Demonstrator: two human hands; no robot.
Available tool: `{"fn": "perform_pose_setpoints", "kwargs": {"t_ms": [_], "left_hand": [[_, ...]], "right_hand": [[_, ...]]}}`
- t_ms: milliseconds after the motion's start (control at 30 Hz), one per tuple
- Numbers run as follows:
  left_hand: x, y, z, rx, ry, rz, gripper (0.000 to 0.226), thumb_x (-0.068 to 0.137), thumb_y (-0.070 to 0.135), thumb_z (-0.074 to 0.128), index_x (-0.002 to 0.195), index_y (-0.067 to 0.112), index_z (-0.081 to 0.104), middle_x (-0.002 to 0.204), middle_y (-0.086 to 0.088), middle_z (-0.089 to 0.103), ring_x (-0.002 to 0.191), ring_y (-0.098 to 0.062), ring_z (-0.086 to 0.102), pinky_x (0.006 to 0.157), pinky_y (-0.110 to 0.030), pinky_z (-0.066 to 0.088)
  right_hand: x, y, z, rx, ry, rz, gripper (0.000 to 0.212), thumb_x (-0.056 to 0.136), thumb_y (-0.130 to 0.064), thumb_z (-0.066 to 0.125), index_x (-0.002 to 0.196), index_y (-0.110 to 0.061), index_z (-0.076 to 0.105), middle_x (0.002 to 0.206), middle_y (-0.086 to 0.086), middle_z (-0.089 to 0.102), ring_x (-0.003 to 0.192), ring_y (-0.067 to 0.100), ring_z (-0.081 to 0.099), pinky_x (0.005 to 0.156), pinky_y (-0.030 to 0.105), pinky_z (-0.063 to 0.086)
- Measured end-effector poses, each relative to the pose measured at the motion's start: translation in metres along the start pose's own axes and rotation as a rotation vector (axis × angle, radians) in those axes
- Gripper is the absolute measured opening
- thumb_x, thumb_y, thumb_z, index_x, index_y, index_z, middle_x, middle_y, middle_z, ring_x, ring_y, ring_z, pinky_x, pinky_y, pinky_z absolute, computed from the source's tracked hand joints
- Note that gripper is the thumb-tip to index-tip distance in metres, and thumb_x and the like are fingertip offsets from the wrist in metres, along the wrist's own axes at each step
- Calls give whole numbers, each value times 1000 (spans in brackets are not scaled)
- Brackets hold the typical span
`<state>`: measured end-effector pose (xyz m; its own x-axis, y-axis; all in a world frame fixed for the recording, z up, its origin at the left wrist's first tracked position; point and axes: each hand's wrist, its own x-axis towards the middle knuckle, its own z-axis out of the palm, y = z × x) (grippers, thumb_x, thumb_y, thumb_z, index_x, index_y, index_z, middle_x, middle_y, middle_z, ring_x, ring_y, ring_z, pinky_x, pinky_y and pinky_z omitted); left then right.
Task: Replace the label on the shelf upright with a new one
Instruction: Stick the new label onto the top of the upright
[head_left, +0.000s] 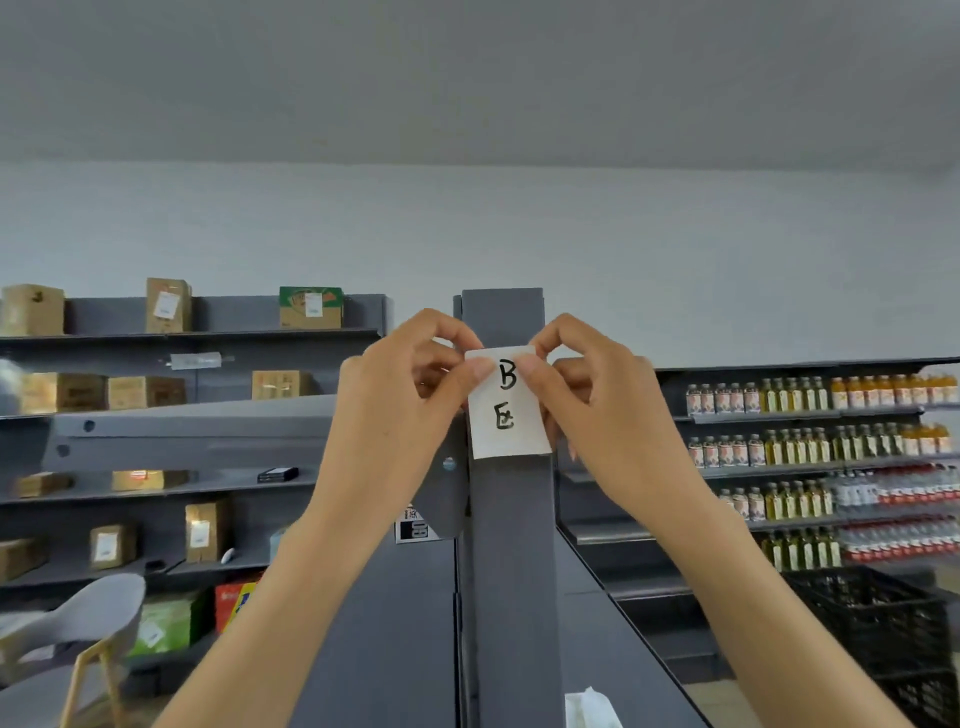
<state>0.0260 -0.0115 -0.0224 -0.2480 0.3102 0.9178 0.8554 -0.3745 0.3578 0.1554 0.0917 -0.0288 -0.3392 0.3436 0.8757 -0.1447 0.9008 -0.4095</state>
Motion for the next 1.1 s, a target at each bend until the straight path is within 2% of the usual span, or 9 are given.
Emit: {"fn": "perform_pose_setpoints", "kwargs": {"t_ms": [100, 200, 333, 433, 500, 567, 733, 933, 1100], "left_hand": [[9, -2, -1, 45, -28, 13, 10, 90, 24, 70, 86, 23, 61, 74, 10, 74, 74, 2, 71, 61, -24, 59], [14, -3, -1, 66, -35, 39, 13, 89, 28, 70, 83, 26, 58, 76, 7, 73, 71, -7, 72, 60, -34, 57], [15, -2, 2, 137, -16, 103, 16, 91, 36, 64, 79, 30, 54, 85, 9, 64, 70, -15, 72, 53, -40, 56], [18, -4, 3, 166, -15, 113, 18, 90, 35, 65, 76, 30, 54, 83, 9, 60, 70, -14, 72, 53, -36, 57], [19, -4, 4, 187, -17, 110, 20, 89, 36, 66, 74, 29, 54, 78, 8, 61, 68, -14, 70, 50, -27, 53], [19, -4, 5, 210, -11, 106, 21, 89, 37, 65, 73, 29, 53, 74, 7, 62, 65, -13, 68, 48, -22, 47], [18, -5, 6, 260, 5, 110, 21, 90, 37, 62, 75, 27, 52, 73, 8, 63, 61, -10, 65, 49, -19, 48], [20, -10, 10, 309, 15, 159, 20, 93, 36, 61, 80, 23, 53, 73, 9, 61, 60, -8, 61, 53, -20, 48], [18, -12, 13, 351, 41, 217, 20, 93, 36, 57, 81, 22, 51, 67, 9, 58, 61, -3, 61, 65, -24, 50]], "right_hand": [[6, 3, -1, -57, -11, 7, 20, 102, -31, 55, 91, -15, 55, 63, -4, 74, 40, 9, 60, 47, 27, 51], [12, 5, -1, -125, -29, 6, 21, 102, -37, 53, 89, -20, 55, 57, -8, 68, 39, 1, 56, 45, 24, 47], [17, 5, -4, -218, -35, -4, 23, 99, -47, 52, 85, -28, 55, 56, -6, 69, 41, 4, 54, 47, 26, 46], [16, 7, -7, -257, -40, -9, 26, 94, -54, 49, 83, -30, 52, 55, -9, 68, 50, 7, 65, 53, 34, 55], [15, 7, -8, -279, -41, -8, 26, 93, -54, 48, 83, -31, 52, 55, -13, 68, 56, 9, 70, 57, 37, 59], [17, 8, -8, -316, -36, -11, 23, 96, -49, 52, 83, -30, 52, 53, -12, 66, 54, 7, 67, 57, 36, 57], [20, 5, -7, -416, -20, -48, 21, 98, -46, 54, 85, -30, 53, 53, -3, 58, 49, 10, 50, 58, 32, 49], [22, 3, -8, -509, 10, -78, 20, 98, -49, 54, 86, -34, 50, 58, -5, 59, 57, 14, 54, 62, 33, 51], [22, 3, -8, -525, 40, -90, 22, 96, -51, 57, 84, -33, 53, 56, -6, 58, 58, 12, 55, 64, 33, 54]]}}
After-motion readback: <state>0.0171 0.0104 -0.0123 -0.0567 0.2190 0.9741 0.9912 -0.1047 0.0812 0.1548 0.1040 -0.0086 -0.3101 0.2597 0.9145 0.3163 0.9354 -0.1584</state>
